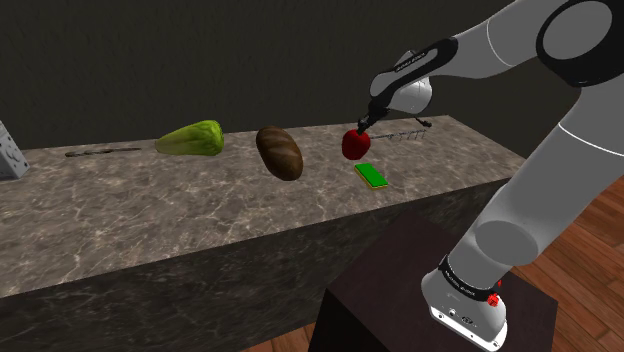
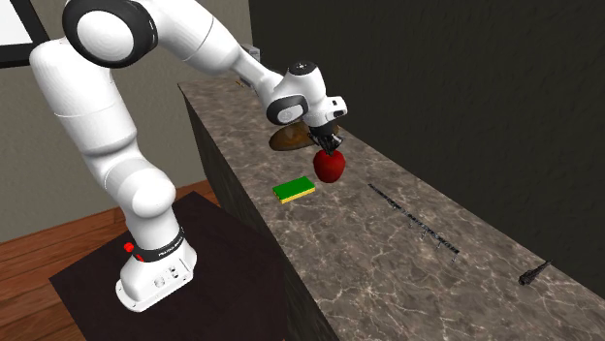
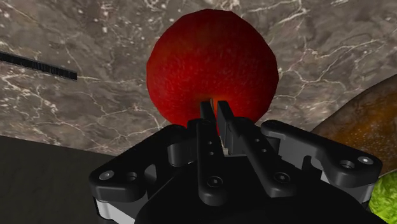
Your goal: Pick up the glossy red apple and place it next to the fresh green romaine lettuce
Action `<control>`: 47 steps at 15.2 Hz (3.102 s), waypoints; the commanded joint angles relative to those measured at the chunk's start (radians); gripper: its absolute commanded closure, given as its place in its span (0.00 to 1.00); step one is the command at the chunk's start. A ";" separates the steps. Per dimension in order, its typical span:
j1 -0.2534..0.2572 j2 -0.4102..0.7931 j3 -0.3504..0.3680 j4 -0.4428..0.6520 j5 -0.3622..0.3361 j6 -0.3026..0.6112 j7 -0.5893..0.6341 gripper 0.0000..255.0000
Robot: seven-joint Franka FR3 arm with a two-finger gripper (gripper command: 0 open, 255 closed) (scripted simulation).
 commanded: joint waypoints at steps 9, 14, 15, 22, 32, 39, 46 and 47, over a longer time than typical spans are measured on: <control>-0.009 -0.037 0.004 0.019 -0.055 -0.053 0.046 1.00; -0.020 -0.080 0.012 0.047 -0.107 -0.120 0.090 1.00; -0.022 -0.088 0.014 0.053 -0.115 -0.133 0.097 1.00; -0.034 -0.136 0.026 0.104 -0.160 -0.227 0.138 1.00; -0.043 -0.183 0.040 0.196 -0.197 -0.362 0.176 1.00; -0.045 -0.201 0.048 0.273 -0.211 -0.456 0.194 1.00; -0.032 -0.202 0.086 0.330 -0.228 -0.511 0.256 1.00; -0.025 -0.197 0.102 0.332 -0.234 -0.508 0.283 1.00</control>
